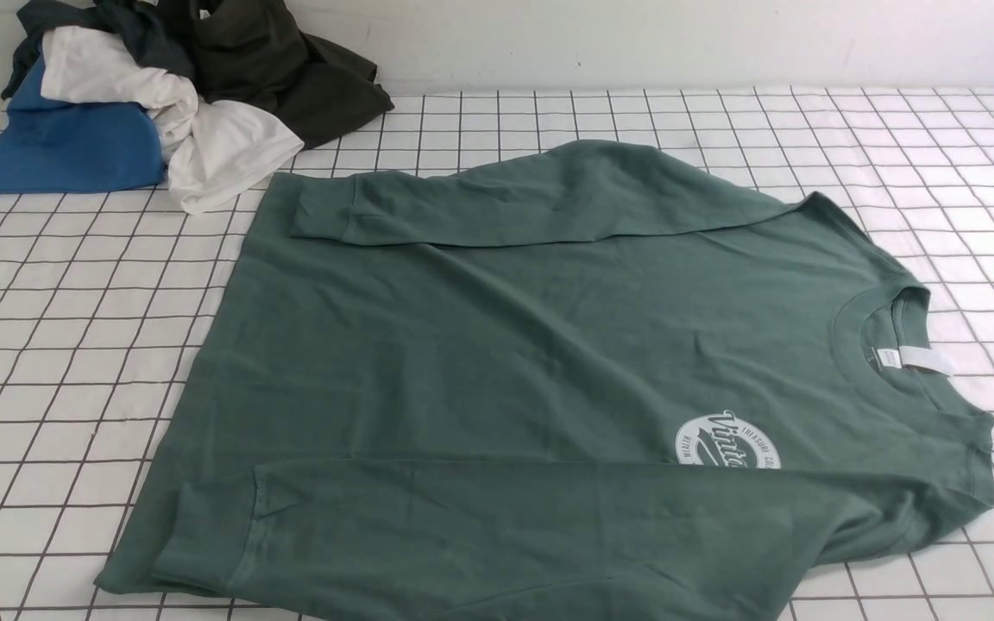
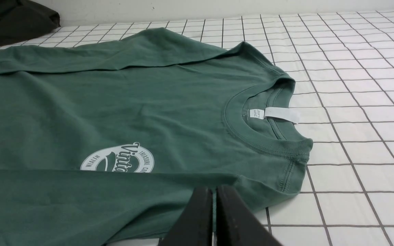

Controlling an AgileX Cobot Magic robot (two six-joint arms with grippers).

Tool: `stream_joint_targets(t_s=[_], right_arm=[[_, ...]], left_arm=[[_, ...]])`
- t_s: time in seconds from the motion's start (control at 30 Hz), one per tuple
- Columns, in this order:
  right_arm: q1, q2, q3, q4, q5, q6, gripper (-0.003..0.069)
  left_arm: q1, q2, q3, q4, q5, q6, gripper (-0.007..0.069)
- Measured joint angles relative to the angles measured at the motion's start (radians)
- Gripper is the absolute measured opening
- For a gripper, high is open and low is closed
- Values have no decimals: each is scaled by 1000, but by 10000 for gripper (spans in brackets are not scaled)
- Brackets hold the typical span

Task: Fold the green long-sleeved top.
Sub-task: Use the left arm to clamp the cuff closest to it

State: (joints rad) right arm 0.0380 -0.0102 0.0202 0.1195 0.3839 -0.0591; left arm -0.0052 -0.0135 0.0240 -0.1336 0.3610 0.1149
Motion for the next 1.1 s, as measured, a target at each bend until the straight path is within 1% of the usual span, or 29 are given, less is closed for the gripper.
stream_joint_targets(t_s=[0.07, 0.13, 0.17, 0.23, 0.27, 0.3, 0.33, 0.37, 0.4, 0.43, 0.47, 0.57, 0.73, 0.8, 0.93, 0.97, 1.0, 1.03, 1.1], right_arm=[[0, 0, 0, 0, 0, 9, 12], [0, 0, 0, 18, -1, 47, 12], [0, 0, 0, 20, -2, 47, 12], [0, 0, 0, 97, -3, 112, 12], [0, 0, 2, 148, -7, 155, 12], [0, 0, 2, 160, -9, 162, 12], [0, 0, 6, 282, -29, 233, 12], [0, 0, 7, 359, -43, 277, 12], [0, 0, 7, 359, -43, 285, 12], [0, 0, 7, 473, -73, 333, 12], [0, 0, 7, 544, -105, 361, 12], [0, 0, 7, 632, -142, 374, 12], [0, 0, 7, 643, -166, 333, 12], [0, 0, 7, 644, -176, 324, 12], [0, 0, 7, 645, -188, 294, 12], [0, 0, 7, 645, -190, 290, 12], [0, 0, 7, 644, -192, 258, 12], [0, 0, 3, 643, -192, 221, 12], [0, 6, -35, 631, -192, 142, 12]], left_arm=[[0, 0, 0, -37, -2, -20, -3], [0, 0, 3, -232, -26, -125, -3], [0, 0, 3, -250, -31, -135, -3], [0, 0, 3, -475, -67, -256, -3], [0, 0, 3, -618, -85, -303, -3], [0, 0, 3, -637, -85, -309, -3], [0, 0, 3, -767, -101, -334, -3], [0, 0, 3, -829, -106, -335, -3], [0, 0, 3, -840, -108, -333, -3], [0, 0, 3, -895, -111, -316, -3], [0, 0, 3, -924, -113, -291, -3], [0, 0, 3, -951, -122, -235, -3], [0, 0, 3, -962, -115, -152, -3], [0, 0, 2, -963, -83, -93, -3], [0, 0, -96, -957, 15, 109, -3], [0, 0, -96, -956, 15, 119, -3], [0, 3, -159, -944, 45, 185, -3], [0, 28, -210, -923, 70, 224, -3], [0, 112, -302, -851, 123, 254, -3]])
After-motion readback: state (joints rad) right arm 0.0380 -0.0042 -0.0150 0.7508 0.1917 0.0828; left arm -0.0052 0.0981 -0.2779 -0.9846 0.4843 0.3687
